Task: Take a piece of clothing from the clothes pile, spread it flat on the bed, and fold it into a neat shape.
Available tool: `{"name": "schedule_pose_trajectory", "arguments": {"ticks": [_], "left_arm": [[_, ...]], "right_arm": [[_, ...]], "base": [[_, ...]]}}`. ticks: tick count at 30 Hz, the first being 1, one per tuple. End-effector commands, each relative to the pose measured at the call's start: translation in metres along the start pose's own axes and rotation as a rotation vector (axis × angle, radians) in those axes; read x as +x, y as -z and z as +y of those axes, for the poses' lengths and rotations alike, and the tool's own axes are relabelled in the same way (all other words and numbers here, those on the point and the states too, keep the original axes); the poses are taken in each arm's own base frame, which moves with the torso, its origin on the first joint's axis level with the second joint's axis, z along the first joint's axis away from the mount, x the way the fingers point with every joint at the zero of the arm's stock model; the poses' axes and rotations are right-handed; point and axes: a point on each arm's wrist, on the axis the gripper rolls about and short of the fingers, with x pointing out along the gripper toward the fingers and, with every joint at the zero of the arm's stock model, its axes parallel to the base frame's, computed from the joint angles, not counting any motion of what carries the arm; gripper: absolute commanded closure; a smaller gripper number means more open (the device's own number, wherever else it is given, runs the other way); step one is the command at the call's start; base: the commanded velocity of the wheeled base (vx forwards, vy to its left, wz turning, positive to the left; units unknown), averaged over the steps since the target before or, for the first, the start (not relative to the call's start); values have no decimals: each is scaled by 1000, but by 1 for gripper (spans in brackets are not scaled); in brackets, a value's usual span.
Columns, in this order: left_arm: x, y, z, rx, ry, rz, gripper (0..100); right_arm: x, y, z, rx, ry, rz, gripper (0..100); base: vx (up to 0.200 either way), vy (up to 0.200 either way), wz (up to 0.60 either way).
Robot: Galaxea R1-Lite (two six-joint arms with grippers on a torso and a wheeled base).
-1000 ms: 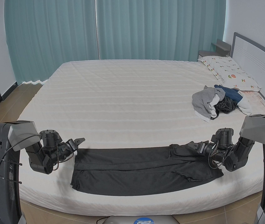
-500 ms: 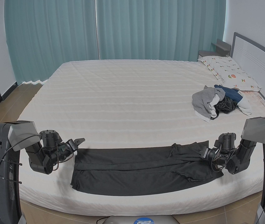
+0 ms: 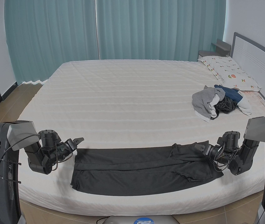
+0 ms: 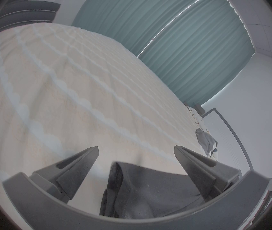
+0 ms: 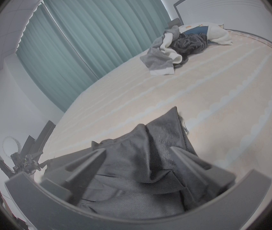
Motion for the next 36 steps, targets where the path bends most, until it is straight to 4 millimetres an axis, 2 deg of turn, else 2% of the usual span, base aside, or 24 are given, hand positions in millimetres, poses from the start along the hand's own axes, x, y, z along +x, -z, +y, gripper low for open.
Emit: {"name": "schedule_pose_trajectory", "arguments": {"ticks": [1, 3, 4, 6, 10, 16, 20, 21, 23, 26, 30, 36], "left_arm": [[-15, -23, -12, -3, 15, -74, 0], [-15, -23, -12, -3, 15, -74, 0], [-23, -31, -23, -28, 13, -112, 0], [-42, -32, -31, -68, -6, -120, 0], [-86, -9, -32, -142, -58, -35, 0], [-119, 26, -34, -293, -117, 87, 0], [-124, 35, -32, -373, -131, 127, 0], [-131, 41, -30, -386, -152, 149, 0], [-135, 43, -29, -388, -160, 157, 0], [-137, 45, -30, -382, -148, 147, 0], [-136, 45, -30, -380, -138, 142, 0], [-135, 43, -32, -371, -119, 129, 0]], "right_arm": [[-23, -14, 8, 54, -9, -41, 0], [-23, -14, 8, 54, -9, -41, 0], [-41, -14, 10, 130, 1, -37, 0], [-64, -13, 10, 257, 14, -25, 0], [-79, 12, 19, 384, 34, 50, 0], [-86, 37, 31, 458, -2, 77, 0], [-89, 53, 23, 461, 11, 100, 0], [-92, 59, 19, 464, 29, 113, 0], [-94, 60, 17, 469, 41, 122, 0], [-99, 57, 20, 473, 28, 117, 0], [-102, 63, 25, 460, 27, 150, 0], [-104, 83, 41, 413, 2, 237, 0]], "base": [[0, 0, 0], [0, 0, 0], [0, 0, 0], [0, 0, 0], [0, 0, 0], [0, 0, 0], [0, 0, 0], [0, 0, 0], [0, 0, 0], [0, 0, 0], [0, 0, 0], [0, 0, 0]]}}
